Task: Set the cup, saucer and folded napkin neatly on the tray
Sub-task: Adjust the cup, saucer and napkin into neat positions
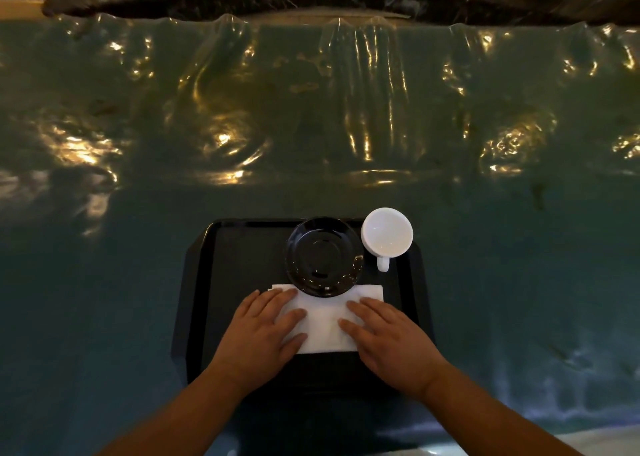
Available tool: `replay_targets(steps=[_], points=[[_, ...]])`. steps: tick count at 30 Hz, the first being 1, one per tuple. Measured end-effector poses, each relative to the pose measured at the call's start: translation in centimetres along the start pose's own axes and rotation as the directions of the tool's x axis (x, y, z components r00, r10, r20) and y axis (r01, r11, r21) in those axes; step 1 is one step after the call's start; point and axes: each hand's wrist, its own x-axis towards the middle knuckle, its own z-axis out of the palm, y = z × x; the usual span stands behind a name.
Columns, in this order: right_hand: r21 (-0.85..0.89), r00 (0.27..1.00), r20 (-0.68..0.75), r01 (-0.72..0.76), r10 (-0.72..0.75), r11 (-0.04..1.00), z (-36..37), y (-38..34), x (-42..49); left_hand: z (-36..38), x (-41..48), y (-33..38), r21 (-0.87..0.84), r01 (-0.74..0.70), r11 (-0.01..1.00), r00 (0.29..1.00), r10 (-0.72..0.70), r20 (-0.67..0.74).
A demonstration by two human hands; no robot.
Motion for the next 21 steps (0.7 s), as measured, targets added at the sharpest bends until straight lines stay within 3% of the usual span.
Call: replay_targets(steps=[6, 9, 12, 15, 18, 21], points=[[-0.008, 1.000, -0.011, 0.000, 0.000, 1.000, -0.1, 1.0, 0.3, -0.4, 1.0, 0.3, 0.011, 0.030, 0.999, 0.999, -0.030, -0.012], [0.041, 0.995, -0.094, -0.014, 0.018, 0.999, -0.8, 0.4, 0.6, -0.3, 1.0, 0.1, -0.034, 0.024, 0.999, 0.995, -0.027, -0.093], [0.176, 0.968, -0.216, -0.089, 0.127, 0.980, -2.5, -0.4, 2.1, -1.6, 2.2, -0.2, -0.166, 0.151, 0.974, 0.959, -0.186, -0.215], [0.129, 0.958, -0.193, -0.191, 0.214, 0.973, -3.4, -1.0, 4.2, -3.3, 4.7, -0.3, -0.200, 0.250, 0.947, 0.943, -0.285, -0.170], [0.069, 0.968, -0.136, -0.202, 0.210, 0.977, -3.2, -1.5, 5.9, -3.9, 6.2, -0.5, -0.108, 0.267, 0.958, 0.959, -0.275, -0.064], [0.045, 0.977, -0.122, -0.171, 0.176, 0.984, -3.0, -2.2, 7.0, -3.9, 5.4, -1.8, -0.083, 0.278, 0.957, 0.955, -0.285, -0.085]])
